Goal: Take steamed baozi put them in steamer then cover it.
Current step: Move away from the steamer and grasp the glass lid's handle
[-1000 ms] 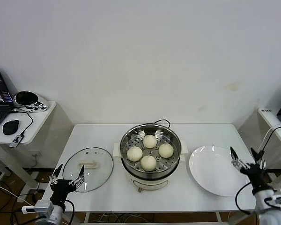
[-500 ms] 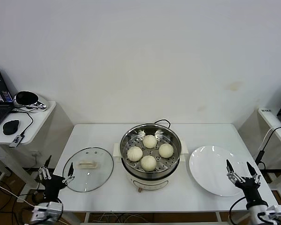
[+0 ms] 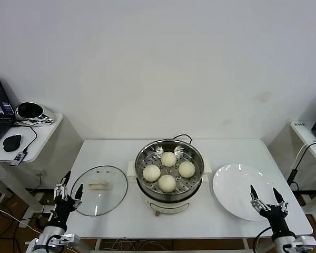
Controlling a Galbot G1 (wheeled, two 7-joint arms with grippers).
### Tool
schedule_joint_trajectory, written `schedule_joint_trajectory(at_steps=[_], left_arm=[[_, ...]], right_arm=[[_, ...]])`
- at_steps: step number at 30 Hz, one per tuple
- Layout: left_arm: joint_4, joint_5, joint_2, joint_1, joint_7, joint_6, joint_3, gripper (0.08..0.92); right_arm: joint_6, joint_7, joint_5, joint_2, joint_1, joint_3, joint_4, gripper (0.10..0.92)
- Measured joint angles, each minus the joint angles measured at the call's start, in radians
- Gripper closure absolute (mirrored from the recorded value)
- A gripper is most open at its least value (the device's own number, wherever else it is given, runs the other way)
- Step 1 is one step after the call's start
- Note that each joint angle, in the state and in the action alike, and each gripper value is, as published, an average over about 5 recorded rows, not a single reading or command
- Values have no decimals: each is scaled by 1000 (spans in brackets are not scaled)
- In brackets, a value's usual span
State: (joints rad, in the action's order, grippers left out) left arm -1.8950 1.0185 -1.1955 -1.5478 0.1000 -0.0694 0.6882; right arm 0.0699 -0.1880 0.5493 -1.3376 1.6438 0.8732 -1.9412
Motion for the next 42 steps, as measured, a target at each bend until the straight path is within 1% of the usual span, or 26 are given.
schedule_joint_trajectory(at_steps=[9,22,42], left_arm=[[125,78,22,81,-7,-13,-49,177],[282,115,18,194,-8,-4,-99,177],[360,125,-8,282,-27,27,-152,177]], right_arm=[[6,-1,-26,-12,0,-3,8,203],[10,0,-59,-21,-16,-5,37,203],[12,2,-70,-23,-46,-4,78,203]])
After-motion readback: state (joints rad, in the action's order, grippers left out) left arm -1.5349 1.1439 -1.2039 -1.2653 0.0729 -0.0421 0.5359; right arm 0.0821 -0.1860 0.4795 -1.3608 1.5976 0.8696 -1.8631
